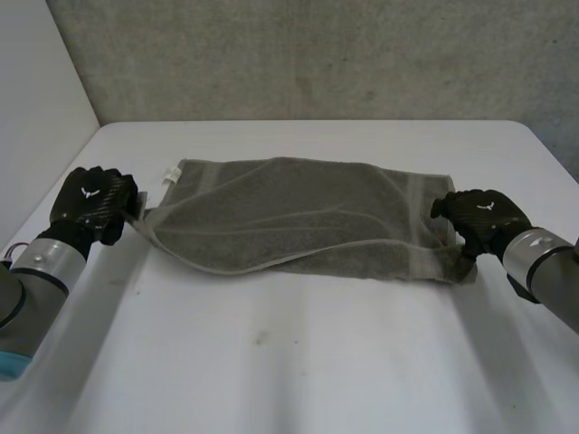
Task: Fold the towel.
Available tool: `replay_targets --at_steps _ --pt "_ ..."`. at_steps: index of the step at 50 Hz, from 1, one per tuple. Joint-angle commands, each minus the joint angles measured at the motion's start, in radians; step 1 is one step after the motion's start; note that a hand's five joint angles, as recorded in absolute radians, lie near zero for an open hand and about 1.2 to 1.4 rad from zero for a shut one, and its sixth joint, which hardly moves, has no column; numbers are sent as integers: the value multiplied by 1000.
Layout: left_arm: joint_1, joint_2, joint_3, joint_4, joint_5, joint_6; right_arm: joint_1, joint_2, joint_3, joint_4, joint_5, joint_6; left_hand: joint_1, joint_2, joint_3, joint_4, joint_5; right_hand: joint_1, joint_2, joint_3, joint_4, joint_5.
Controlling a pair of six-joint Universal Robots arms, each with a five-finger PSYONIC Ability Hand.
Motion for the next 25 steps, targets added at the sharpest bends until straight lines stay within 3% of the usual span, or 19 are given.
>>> replay_targets --at_steps 1,18,25 --pt "5 6 1 0 -1 -16 -1 90 -116 137 -7 56 206 178 179 177 192 -60 -57 -47 -44 -1" --pt "11 14 -3 -2 0 -20 7 296 -386 335 -7 59 206 178 179 177 192 -37 -33 -23 -20 22" --pt "22 14 -1 -2 0 -20 8 315 -444 450 -26 51 206 178 179 177 192 203 207 217 220 263"
